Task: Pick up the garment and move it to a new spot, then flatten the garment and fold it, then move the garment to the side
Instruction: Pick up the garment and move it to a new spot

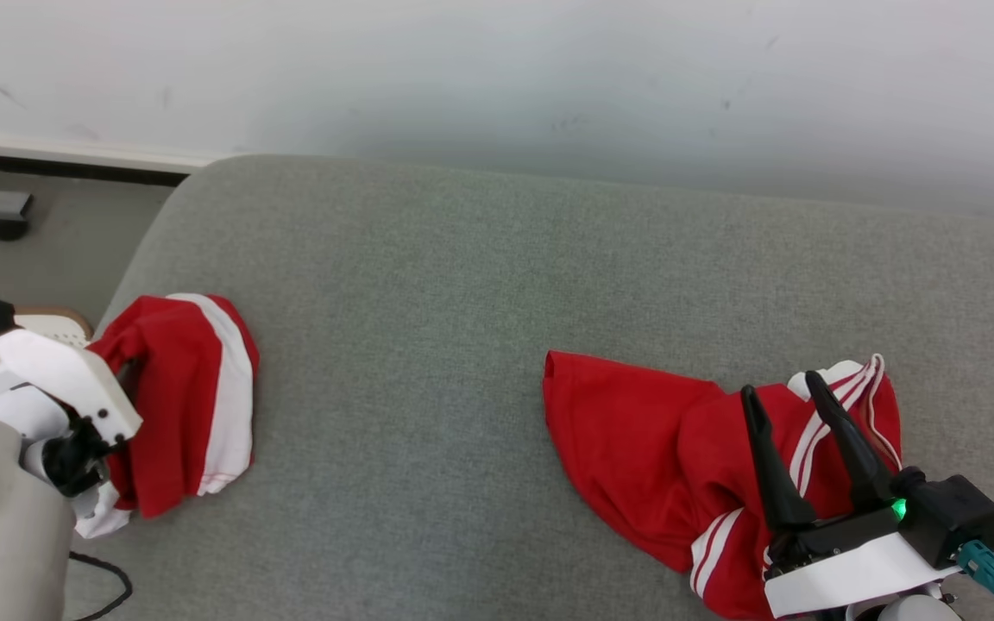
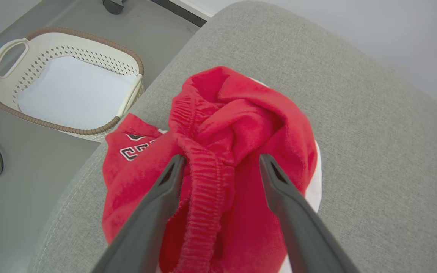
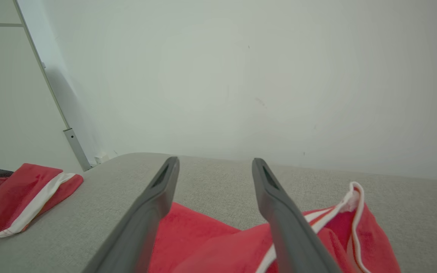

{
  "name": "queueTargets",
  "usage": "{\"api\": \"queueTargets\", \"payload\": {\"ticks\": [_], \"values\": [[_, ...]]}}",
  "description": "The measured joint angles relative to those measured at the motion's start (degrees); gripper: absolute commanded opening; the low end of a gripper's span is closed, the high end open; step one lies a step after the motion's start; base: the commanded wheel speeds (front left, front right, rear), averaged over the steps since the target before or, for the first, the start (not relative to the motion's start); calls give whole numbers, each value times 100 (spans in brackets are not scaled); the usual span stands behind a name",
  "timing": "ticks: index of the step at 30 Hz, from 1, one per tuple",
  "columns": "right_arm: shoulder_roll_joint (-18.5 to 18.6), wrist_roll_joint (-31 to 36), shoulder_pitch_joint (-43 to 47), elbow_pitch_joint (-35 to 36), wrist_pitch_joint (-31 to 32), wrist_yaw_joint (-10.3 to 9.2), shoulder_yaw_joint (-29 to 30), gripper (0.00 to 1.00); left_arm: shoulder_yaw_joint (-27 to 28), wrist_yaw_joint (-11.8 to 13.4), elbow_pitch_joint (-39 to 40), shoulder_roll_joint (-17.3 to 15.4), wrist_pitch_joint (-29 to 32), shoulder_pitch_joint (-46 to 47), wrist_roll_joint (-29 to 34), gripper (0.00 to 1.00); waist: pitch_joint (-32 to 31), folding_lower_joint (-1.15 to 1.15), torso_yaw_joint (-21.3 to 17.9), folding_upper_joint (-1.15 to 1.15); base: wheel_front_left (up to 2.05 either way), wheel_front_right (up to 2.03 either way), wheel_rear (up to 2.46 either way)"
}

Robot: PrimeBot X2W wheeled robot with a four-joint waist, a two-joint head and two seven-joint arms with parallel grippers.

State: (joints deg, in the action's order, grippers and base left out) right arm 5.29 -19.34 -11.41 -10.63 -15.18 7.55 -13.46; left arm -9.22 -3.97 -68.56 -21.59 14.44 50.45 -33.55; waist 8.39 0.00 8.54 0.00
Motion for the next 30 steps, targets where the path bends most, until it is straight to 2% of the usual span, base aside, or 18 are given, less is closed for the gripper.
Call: {"api": "queueTargets", "payload": {"ticks": [10, 16, 23, 30], "values": [[-80, -86, 171, -35, 0, -1, 175, 100, -405, -118, -112, -281, -31, 190, 300, 100, -480, 0, 9, 0, 0, 0, 0], [-144, -85, 358, 46, 0, -1, 405, 100, -690, -257, 331, -437, -303, 581, 519, 100, -839, 0, 95, 0, 0, 0, 0], [-66, 24, 369, 191, 0, -1, 625, 100, -889, -309, 1157, -224, -1015, 534, 580, 100, -957, 0, 18, 0, 0, 0, 0], [98, -7, 360, 421, 1, -1, 850, 100, -875, -310, 2210, 115, -1720, -240, 374, 100, -991, 0, -293, 0, 0, 0, 0]]}}
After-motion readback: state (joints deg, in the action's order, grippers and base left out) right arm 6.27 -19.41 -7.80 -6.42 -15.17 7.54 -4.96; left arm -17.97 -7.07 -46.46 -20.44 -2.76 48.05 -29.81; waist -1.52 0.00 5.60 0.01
